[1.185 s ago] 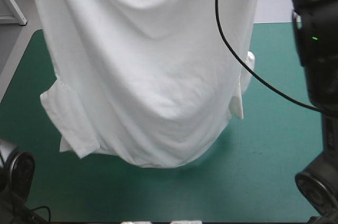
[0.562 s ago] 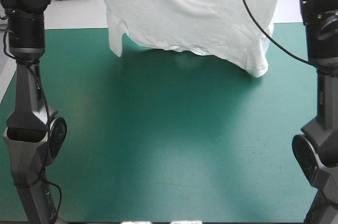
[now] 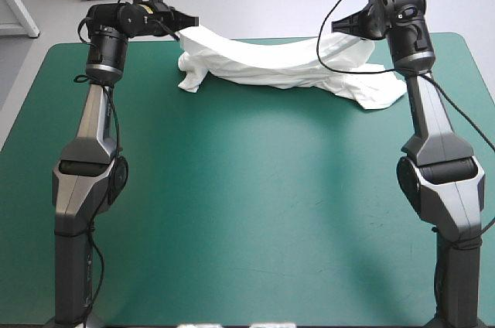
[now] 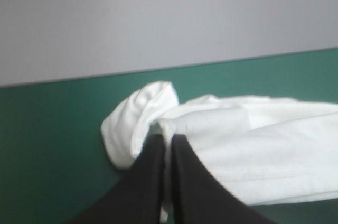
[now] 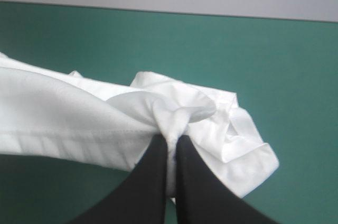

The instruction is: Fold the cloth

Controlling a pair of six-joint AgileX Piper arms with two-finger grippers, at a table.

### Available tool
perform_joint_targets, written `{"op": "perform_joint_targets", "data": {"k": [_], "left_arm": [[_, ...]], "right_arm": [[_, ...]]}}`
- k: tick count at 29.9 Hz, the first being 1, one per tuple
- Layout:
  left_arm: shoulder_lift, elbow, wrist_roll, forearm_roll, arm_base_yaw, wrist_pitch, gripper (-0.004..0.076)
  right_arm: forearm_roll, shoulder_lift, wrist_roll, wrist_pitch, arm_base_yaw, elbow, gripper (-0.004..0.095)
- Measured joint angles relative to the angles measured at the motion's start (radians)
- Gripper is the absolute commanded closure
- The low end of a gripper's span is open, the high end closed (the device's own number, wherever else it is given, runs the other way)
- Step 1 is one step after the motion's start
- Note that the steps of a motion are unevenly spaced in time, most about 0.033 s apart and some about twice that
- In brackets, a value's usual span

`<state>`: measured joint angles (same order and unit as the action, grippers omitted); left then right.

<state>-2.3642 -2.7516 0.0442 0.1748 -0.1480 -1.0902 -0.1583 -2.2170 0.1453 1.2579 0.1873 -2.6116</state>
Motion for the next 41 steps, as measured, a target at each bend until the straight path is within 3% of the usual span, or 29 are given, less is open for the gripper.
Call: {"op": "perform_joint_targets", "data": {"k": [5,12,18,22,26,35,41], "left_arm": [[-0.016,0.004,-0.107,-0.145,-0.001,-0.16,0.0733],[-0.018,0.014,-0.139,-0.183,-0.022,-0.165,0.0733],[0.022,0.143,-0.145,-0.21,-0.078,-0.164,0.0733],[0.089,0.324,-0.157,-0.21,-0.096,-0.163,0.0733],[0.193,0.549,-0.169,-0.208,-0.109,-0.15,0.0733],[0.609,1.278,-0.228,-0.234,-0.186,0.174,0.0733],[0.856,1.632,-0.264,-0.234,-0.189,0.26,0.0733]], "right_arm": [[0.064,0.02,-0.004,0.0,-0.001,0.15,0.0925],[0.078,0.178,-0.004,-0.024,0.0,0.554,0.0925],[0.074,0.424,0.019,-0.19,0.0,1.01,0.0925],[0.073,0.598,0.038,-0.291,0.0,1.319,0.0925],[0.073,0.733,0.056,-0.325,0.0,1.518,0.0925],[0.078,0.957,0.065,-0.296,0.0,1.683,0.0925],[0.117,1.016,0.048,-0.258,0.0,1.752,0.0925]]}}
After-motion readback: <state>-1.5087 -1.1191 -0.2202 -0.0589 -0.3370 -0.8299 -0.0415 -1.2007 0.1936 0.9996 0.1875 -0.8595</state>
